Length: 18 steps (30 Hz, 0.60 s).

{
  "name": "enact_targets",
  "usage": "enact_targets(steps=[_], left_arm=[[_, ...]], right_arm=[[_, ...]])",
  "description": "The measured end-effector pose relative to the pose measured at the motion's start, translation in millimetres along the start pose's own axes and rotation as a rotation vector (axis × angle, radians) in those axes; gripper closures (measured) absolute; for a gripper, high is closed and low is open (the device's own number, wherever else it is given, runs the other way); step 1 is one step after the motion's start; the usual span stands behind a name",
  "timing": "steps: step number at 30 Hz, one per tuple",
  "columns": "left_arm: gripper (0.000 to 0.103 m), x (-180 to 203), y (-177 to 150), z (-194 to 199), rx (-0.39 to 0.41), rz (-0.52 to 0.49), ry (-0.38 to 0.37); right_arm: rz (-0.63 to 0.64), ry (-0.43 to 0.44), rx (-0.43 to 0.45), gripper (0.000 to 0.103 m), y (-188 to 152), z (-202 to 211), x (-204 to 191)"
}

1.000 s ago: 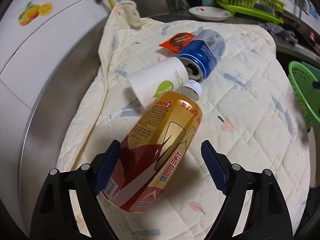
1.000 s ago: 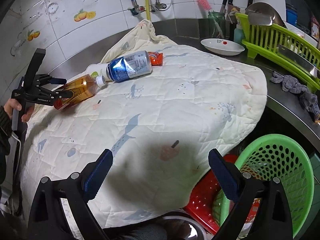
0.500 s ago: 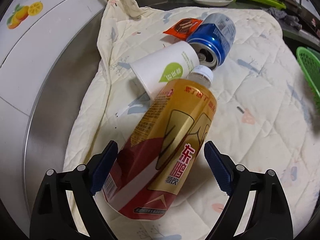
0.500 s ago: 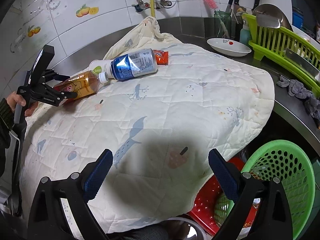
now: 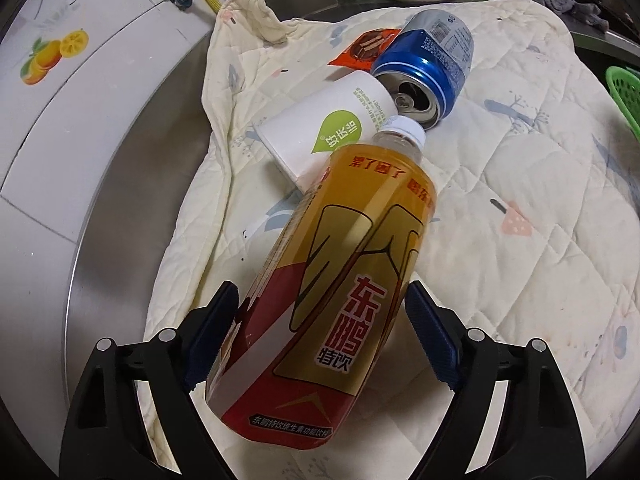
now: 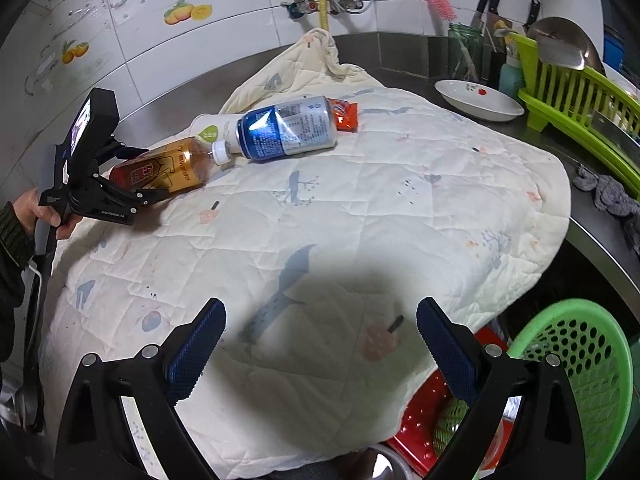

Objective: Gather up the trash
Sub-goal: 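Grasp the gold Dongpeng drink bottle on the cloth with the left gripper, then grasp the blue can with the right gripper while the left holds the bottle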

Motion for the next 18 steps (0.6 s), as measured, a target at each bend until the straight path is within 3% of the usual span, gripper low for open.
enact_targets(steps=[12, 18], left_arm=[[0.029, 12, -16, 25, -0.029, 0.203, -0.043], [0.029, 25, -26, 37, -0.041, 0.231, -0.043]], right_arm=[[0.028, 0.036, -0.018, 0.01, 50, -36, -14], [-0.018, 0.093, -0.054, 0.01, 92, -64, -24]])
Point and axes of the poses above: each gripper's, at about its wrist camera, not at the fingertips, and z roughly against the way its jaws point, x to its right, y to its top, the point moved 3 cm from there along -z, roughly the way its jaws point, and after that the axes turned 10 degrees about -z, right-handed, at the moved point
